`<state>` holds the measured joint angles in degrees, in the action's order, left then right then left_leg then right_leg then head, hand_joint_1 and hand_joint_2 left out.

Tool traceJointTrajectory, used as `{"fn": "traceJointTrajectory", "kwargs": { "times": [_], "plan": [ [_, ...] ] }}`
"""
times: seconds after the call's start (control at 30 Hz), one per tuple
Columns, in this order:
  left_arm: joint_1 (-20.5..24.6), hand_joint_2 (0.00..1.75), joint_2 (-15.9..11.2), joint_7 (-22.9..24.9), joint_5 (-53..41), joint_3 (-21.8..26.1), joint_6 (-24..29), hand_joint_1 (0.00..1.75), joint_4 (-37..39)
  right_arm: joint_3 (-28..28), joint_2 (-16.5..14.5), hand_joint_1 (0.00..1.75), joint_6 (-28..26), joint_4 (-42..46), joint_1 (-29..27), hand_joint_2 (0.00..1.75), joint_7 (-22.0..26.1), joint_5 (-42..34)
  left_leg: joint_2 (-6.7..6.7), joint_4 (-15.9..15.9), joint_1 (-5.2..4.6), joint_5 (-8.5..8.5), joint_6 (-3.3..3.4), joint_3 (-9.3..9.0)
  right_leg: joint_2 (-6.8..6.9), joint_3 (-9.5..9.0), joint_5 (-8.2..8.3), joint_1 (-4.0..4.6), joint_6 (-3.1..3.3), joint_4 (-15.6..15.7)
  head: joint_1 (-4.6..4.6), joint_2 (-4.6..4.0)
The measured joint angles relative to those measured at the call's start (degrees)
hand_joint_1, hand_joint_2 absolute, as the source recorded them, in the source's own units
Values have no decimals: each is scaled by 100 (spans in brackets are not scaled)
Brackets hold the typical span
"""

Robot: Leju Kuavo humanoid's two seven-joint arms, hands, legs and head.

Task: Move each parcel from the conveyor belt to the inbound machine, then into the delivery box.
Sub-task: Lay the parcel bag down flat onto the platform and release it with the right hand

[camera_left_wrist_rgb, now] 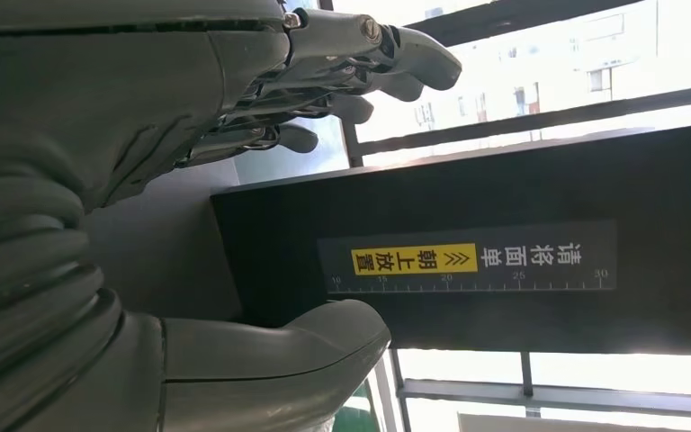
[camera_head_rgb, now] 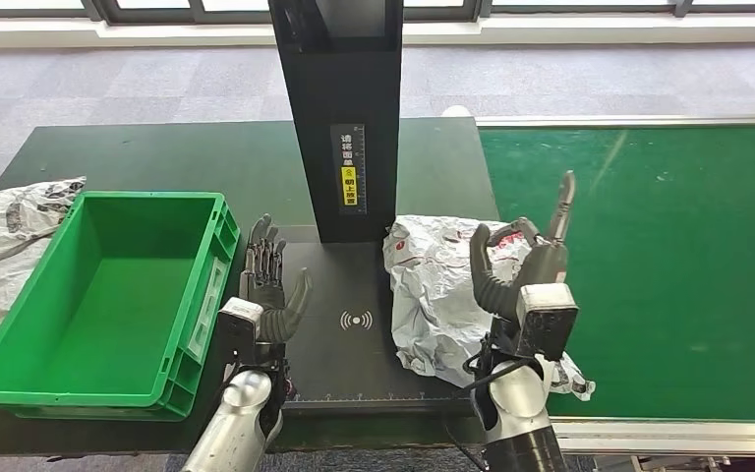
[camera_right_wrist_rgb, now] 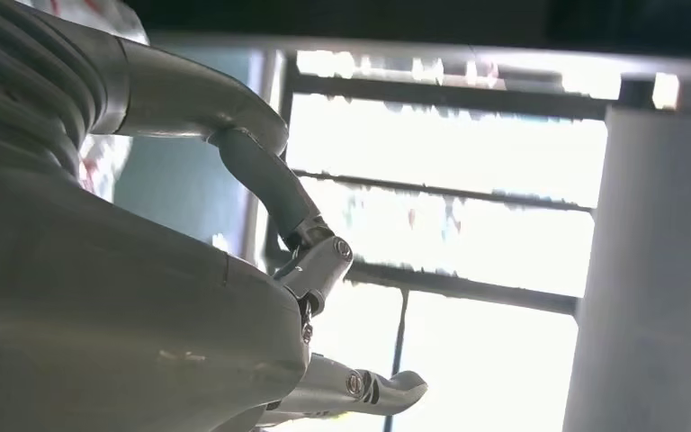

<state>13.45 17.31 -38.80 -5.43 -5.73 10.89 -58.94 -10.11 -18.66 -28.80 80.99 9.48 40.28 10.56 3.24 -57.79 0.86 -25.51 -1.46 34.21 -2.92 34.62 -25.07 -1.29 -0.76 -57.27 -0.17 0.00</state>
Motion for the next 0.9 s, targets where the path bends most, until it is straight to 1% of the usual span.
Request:
{"fn": "traceJointTrajectory", "kwargs": {
  "times": [0.03,0.07,0.23,0.3,0.53,0.67,0.8,0.9],
  "plan": [
    [0,175,0,0,8,0,15,0,-3,-61,28,0,-253,225,-78,44,1,56,-4,0,0,-1,-1,-1,-4,1,0,0,0,0,0,0],
    [0,175,0,0,11,0,29,0,-5,-107,51,0,-393,406,-149,0,-1,94,-7,0,0,-2,-2,-2,-7,2,0,1,0,0,0,0],
    [-5,175,0,0,3,-3,65,0,-34,-173,168,0,-970,1081,-464,0,-7,141,-6,0,1,-2,-1,-2,-1,-1,-1,2,1,1,0,0],
    [-6,175,0,0,-19,-26,112,0,-73,-174,198,0,-1066,1271,-567,0,-8,147,-9,0,1,-1,-1,-4,-5,-1,0,1,1,1,1,0],
    [62,175,10,0,-376,-396,397,0,-202,-92,196,0,-1100,1652,-672,0,-10,200,-12,-1,0,0,0,-10,-6,-2,4,0,2,2,2,0],
    [153,175,13,0,-846,-798,606,0,-169,82,139,0,-1106,1746,-685,0,-12,175,-13,-1,-1,0,0,-11,-8,-4,4,0,2,2,2,0],
    [231,175,17,6,-1002,-1138,730,0,-111,213,125,0,-1112,1776,-694,0,-15,155,-16,-1,-2,0,-1,-13,-14,-2,4,-1,2,2,1,0],
    [371,175,41,111,-1213,-1395,1021,0,-37,279,120,0,-1112,1776,-694,0,-15,156,-14,-1,-2,0,0,-12,-9,-3,4,-1,2,2,0,0]
  ]
}}
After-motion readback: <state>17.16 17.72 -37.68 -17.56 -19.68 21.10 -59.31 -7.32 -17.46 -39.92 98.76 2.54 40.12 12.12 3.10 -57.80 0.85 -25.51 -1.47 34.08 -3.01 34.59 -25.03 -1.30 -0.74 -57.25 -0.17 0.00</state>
